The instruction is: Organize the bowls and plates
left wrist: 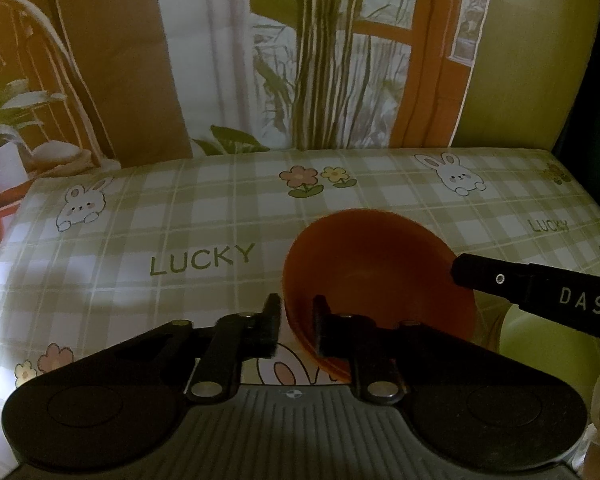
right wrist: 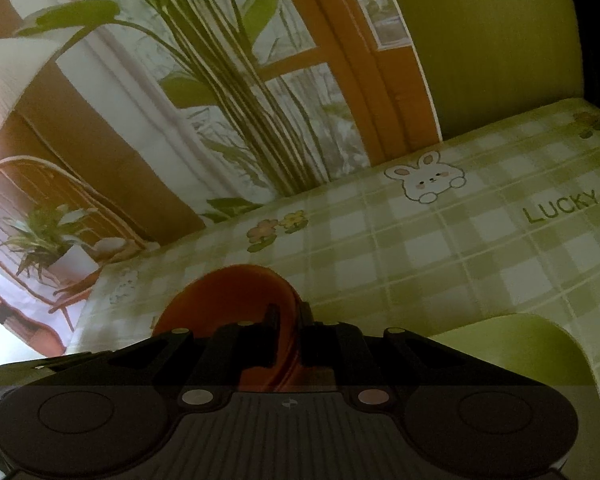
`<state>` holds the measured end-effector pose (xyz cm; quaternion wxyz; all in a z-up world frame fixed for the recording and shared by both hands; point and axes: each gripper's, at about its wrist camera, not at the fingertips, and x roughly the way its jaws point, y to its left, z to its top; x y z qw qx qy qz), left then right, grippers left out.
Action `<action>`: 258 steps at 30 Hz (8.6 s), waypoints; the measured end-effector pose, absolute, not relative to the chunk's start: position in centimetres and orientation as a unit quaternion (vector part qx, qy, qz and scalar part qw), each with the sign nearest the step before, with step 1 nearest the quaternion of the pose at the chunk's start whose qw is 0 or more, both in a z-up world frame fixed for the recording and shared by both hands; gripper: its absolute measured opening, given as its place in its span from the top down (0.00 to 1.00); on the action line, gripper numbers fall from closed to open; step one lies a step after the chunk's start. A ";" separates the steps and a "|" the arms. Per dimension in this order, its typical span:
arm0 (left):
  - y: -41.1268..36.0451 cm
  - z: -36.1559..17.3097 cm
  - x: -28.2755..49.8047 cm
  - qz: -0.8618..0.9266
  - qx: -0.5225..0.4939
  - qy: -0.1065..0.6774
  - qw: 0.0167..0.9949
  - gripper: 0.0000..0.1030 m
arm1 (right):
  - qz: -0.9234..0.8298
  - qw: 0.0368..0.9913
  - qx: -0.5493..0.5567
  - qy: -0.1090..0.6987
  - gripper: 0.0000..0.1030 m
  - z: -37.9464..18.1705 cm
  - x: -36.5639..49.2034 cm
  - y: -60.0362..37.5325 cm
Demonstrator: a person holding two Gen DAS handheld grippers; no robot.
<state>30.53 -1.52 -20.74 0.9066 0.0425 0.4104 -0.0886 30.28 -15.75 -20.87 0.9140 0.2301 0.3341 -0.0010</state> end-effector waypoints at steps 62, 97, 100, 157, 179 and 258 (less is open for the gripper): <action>0.4 -21.8 28.9 -0.059 -0.027 0.426 0.902 0.78 | 0.025 0.910 0.187 0.369 0.92 -20.7 30.9 -11.9; -0.9 -13.6 15.6 -0.026 -0.056 0.356 0.932 0.78 | 0.066 0.940 0.159 0.295 0.92 -13.4 18.1 -11.2; -1.6 -13.5 15.0 -0.031 -0.054 0.354 0.933 0.78 | 0.062 0.941 0.164 0.289 0.92 -13.2 17.3 -11.9; -11.6 -20.8 20.8 -0.143 0.022 0.411 0.900 0.78 | -0.042 0.917 0.244 0.312 0.92 -21.5 18.2 -24.7; -11.3 -21.0 20.3 -0.149 0.012 0.404 0.903 0.77 | -0.048 0.922 0.223 0.312 0.89 -20.8 18.1 -24.8; 3.0 6.1 -5.0 0.050 -0.011 0.112 0.992 0.11 | 0.039 0.992 0.050 0.108 0.00 6.1 -1.1 -11.3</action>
